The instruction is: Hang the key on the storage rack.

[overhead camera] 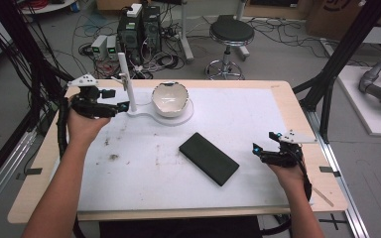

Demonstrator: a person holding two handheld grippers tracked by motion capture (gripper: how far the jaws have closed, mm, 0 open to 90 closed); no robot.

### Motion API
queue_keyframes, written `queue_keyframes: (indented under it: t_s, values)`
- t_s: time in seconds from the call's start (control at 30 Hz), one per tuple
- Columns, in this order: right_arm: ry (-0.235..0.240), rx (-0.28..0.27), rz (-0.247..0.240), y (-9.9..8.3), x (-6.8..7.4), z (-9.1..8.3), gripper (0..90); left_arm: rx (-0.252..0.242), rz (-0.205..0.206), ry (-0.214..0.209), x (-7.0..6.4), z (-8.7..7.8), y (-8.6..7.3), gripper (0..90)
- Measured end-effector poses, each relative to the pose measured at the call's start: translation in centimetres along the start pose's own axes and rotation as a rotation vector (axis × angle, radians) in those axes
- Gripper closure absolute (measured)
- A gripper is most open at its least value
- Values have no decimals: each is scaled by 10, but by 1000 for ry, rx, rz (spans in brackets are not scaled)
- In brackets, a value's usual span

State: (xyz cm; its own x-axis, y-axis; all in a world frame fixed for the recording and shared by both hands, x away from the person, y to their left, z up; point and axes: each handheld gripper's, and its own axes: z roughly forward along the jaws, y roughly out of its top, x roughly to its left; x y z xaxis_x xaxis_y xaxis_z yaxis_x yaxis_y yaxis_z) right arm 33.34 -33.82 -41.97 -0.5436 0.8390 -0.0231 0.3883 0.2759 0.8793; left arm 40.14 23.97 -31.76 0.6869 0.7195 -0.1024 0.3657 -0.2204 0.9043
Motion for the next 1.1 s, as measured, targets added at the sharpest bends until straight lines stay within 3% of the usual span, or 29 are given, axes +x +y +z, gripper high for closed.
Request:
queue_keyframes:
  t_s: [0.17,0.4,0.6,0.67,0.73,1.1]
  values:
    - [3,-4,3,0,-1,0,189,0,-9,-35,-13,7,-22,158]
    - [3,2,6,0,-1,0,189,12,10,-17,-35,20,-52,90]
    - [3,6,9,0,-1,1,189,8,11,-62,-45,27,-73,57]
    - [1,8,7,0,-1,1,189,10,24,-52,-49,29,-79,31]
    - [2,10,9,0,0,2,189,14,25,-71,-50,30,-84,17]
    - [9,16,2,-2,-2,3,189,18,24,-70,-50,30,-91,17]
